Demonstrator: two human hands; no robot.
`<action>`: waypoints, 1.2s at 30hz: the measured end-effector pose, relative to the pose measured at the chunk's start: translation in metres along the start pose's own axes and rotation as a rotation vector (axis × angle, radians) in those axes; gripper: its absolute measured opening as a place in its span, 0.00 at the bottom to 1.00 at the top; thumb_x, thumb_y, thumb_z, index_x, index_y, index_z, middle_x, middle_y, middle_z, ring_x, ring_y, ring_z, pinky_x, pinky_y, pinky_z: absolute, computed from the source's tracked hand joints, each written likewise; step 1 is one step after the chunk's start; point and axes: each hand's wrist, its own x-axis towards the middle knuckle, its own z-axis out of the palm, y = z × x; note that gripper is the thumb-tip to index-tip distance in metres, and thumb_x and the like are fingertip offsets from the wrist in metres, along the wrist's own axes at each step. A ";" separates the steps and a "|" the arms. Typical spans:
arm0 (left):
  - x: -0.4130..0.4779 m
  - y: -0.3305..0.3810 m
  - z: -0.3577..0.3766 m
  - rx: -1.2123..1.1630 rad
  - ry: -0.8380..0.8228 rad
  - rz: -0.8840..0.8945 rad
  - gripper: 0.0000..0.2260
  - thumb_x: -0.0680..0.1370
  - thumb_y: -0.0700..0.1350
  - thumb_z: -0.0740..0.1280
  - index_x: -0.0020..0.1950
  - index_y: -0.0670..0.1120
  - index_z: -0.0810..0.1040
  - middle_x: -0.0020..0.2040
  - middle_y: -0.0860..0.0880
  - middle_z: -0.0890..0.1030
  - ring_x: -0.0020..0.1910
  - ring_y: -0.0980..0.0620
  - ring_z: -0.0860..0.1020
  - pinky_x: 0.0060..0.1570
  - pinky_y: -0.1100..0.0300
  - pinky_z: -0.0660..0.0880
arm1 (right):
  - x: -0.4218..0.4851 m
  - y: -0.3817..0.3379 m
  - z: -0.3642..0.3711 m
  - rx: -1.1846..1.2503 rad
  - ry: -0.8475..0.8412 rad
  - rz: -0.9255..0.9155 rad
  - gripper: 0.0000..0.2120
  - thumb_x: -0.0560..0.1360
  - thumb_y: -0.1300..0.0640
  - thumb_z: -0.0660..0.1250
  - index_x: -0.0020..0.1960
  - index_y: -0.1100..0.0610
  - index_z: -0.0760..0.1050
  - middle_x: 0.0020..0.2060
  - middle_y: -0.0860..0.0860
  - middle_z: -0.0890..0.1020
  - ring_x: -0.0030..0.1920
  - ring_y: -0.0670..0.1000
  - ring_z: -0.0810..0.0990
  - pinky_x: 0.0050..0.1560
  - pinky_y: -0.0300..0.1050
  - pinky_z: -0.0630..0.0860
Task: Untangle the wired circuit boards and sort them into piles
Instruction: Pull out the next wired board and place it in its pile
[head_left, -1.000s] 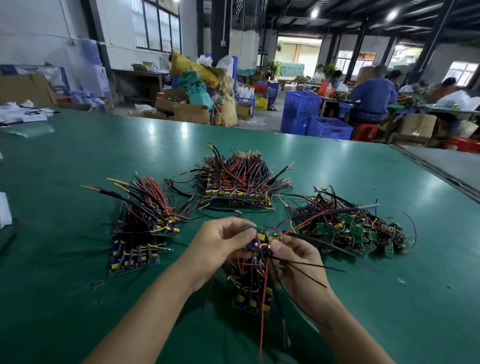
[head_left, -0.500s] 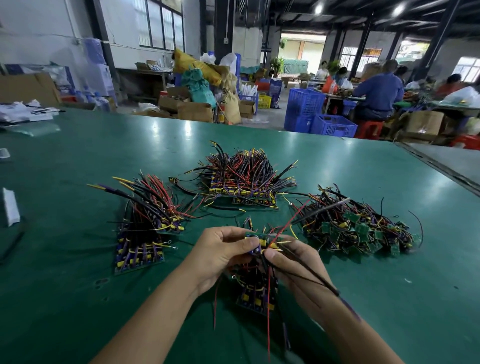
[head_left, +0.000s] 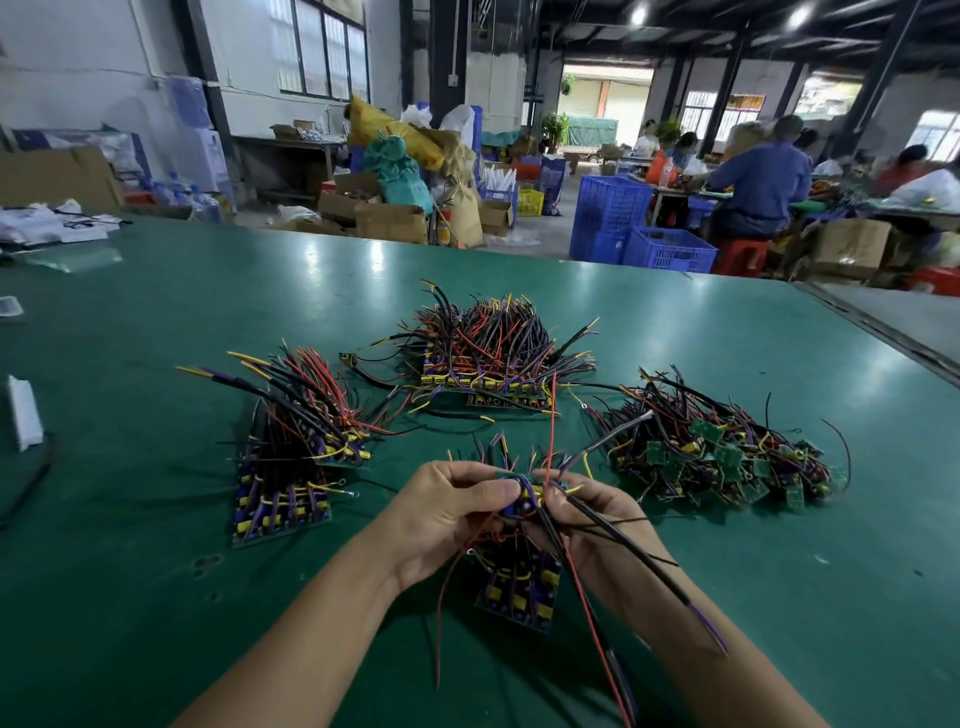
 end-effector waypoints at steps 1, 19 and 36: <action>0.000 0.000 -0.001 -0.022 -0.024 -0.009 0.08 0.65 0.38 0.74 0.43 0.38 0.85 0.40 0.42 0.85 0.37 0.49 0.83 0.39 0.58 0.81 | -0.001 -0.001 0.000 0.014 -0.013 0.012 0.10 0.68 0.65 0.69 0.48 0.64 0.82 0.42 0.61 0.85 0.36 0.53 0.85 0.35 0.42 0.81; 0.004 -0.006 -0.008 0.904 0.390 0.326 0.08 0.76 0.41 0.66 0.43 0.54 0.80 0.40 0.52 0.80 0.37 0.60 0.76 0.35 0.72 0.70 | 0.008 -0.015 -0.016 0.091 0.205 -0.094 0.13 0.70 0.68 0.65 0.54 0.68 0.77 0.51 0.60 0.82 0.40 0.54 0.86 0.37 0.44 0.83; -0.005 -0.011 0.016 0.562 0.091 0.321 0.06 0.71 0.48 0.74 0.45 0.48 0.84 0.39 0.51 0.83 0.40 0.57 0.79 0.44 0.66 0.75 | -0.001 -0.011 -0.002 -0.409 0.157 -0.139 0.13 0.58 0.60 0.76 0.42 0.61 0.82 0.35 0.56 0.84 0.33 0.49 0.81 0.34 0.39 0.79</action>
